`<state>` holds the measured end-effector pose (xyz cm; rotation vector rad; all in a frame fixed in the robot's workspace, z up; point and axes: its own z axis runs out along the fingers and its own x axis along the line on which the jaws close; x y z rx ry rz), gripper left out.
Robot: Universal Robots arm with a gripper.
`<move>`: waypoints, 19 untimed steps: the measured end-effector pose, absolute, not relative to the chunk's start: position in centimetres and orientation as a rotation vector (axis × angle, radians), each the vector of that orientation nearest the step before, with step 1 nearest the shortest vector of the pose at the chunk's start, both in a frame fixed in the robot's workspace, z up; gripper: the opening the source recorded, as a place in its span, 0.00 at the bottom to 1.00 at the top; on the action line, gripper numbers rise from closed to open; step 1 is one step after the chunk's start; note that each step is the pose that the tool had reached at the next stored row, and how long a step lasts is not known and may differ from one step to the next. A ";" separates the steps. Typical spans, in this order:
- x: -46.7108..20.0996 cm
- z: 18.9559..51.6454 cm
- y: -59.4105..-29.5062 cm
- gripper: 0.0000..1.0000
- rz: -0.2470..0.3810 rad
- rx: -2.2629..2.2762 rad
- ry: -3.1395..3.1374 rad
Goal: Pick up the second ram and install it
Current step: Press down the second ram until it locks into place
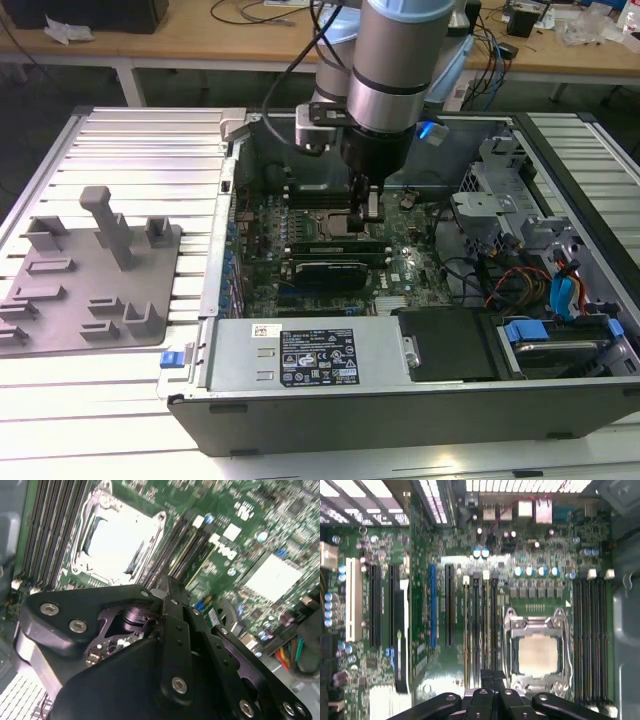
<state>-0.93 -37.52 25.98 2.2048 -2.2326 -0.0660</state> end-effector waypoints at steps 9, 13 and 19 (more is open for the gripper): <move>2.2 24.7 -37.5 0.08 -0.066 2.205 -2.233; 2.2 24.1 -37.1 0.08 -0.065 2.205 -2.232; 2.6 23.6 -37.1 0.08 -0.065 2.204 -2.232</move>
